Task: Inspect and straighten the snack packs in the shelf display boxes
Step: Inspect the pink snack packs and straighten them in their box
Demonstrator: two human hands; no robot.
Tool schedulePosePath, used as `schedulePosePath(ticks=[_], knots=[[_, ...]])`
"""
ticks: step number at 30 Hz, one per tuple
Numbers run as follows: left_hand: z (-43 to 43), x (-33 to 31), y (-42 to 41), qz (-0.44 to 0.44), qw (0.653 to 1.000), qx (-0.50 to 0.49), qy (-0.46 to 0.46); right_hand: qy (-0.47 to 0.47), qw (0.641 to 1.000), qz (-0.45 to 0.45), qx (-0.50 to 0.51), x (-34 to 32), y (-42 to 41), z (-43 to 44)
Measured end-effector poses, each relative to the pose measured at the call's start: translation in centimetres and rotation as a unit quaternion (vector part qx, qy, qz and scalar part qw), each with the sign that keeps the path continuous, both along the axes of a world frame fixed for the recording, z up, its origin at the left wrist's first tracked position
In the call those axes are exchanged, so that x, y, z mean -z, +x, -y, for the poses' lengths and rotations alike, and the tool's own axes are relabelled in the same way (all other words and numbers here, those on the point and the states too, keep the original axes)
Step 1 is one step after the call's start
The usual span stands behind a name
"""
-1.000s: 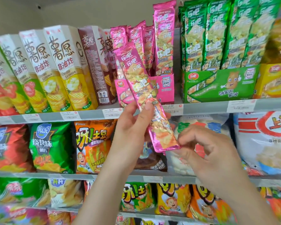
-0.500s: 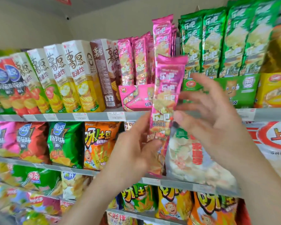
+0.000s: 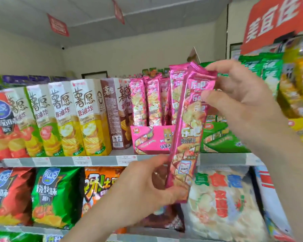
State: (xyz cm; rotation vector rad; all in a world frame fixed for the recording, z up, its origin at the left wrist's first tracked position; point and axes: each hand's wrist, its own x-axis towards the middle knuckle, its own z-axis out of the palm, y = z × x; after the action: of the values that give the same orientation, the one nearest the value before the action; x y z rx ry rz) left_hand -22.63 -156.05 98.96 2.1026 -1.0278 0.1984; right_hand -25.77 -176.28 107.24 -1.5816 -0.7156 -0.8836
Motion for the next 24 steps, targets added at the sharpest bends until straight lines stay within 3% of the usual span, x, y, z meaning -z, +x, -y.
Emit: schedulePosePath(ticks=[5, 8, 12, 15, 18, 24], knots=[[-1.4, -3.4, 3.0, 0.144, 0.988, -0.026, 0.042, -0.077, 0.997, 0.001, -0.026, -4.0, 0.8, -0.8], [-1.7, -5.9, 4.7, 0.209, 0.975, -0.023, 0.072, -0.123, 0.992, 0.029, 0.023, -6.9, 1.6, -1.9], [-2.1, -10.2, 6.7, 0.242, 0.965, -0.03, 0.101, -0.117, 0.983, 0.098, 0.106, -10.5, 2.9, -3.0], [-2.2, -12.9, 8.4, 0.332, 0.924, -0.104, 0.16, -0.084, 0.965, 0.162, 0.19, -13.2, 3.7, -3.3], [-1.3, -15.6, 11.1, 0.417, 0.878, -0.178, 0.154, -0.044, 0.937, 0.225, 0.262, -15.3, 4.5, -3.3], [3.4, -19.6, 16.3, 0.37, 0.891, -0.147, 0.22, 0.028, 0.881, 0.327, 0.34, -17.1, 5.8, -3.3]])
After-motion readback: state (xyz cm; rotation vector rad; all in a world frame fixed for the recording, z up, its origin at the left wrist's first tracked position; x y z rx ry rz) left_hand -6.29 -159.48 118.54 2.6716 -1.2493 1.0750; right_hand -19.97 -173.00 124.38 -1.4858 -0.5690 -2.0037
